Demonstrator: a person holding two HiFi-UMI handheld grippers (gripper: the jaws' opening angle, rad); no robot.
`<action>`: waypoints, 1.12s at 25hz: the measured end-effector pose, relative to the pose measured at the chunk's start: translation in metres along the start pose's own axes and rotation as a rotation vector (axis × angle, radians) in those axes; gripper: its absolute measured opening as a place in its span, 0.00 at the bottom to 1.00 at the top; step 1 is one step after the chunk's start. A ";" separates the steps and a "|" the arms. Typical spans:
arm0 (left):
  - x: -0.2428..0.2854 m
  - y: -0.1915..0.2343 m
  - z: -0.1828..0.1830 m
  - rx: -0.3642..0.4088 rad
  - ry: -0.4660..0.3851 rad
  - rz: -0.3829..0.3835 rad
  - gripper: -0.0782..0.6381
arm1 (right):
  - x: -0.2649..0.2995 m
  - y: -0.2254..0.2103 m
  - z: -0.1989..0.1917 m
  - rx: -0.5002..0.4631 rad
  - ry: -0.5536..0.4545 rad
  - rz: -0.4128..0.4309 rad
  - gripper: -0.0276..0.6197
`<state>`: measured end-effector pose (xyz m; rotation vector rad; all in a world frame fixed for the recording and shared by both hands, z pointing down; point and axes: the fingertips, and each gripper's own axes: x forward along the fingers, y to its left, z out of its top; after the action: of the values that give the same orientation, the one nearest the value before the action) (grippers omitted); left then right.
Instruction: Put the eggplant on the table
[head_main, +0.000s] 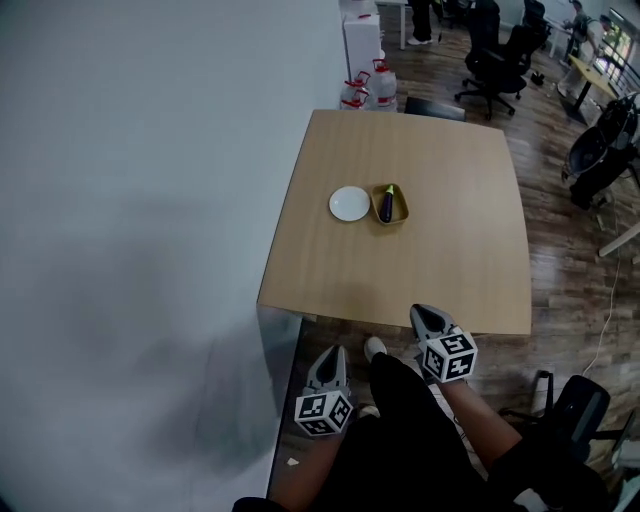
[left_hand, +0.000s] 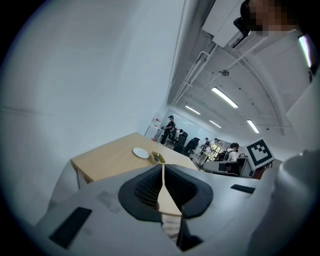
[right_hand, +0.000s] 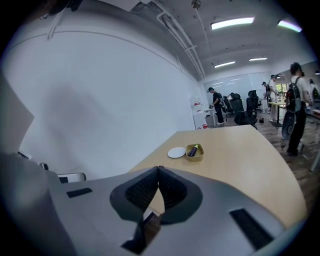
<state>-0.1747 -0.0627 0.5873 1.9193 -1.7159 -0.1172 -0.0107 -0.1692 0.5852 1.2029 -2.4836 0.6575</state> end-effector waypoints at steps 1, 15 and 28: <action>-0.010 -0.006 -0.007 -0.012 0.004 -0.008 0.14 | -0.015 0.009 -0.008 -0.005 0.001 0.001 0.14; -0.063 -0.081 -0.051 0.017 -0.023 -0.115 0.14 | -0.135 0.041 -0.067 -0.082 -0.024 -0.025 0.14; -0.051 -0.173 -0.070 0.129 0.017 -0.163 0.14 | -0.216 -0.006 -0.047 -0.094 -0.096 -0.113 0.14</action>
<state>-0.0004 0.0142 0.5528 2.1477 -1.5891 -0.0516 0.1271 -0.0064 0.5284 1.3559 -2.4712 0.4584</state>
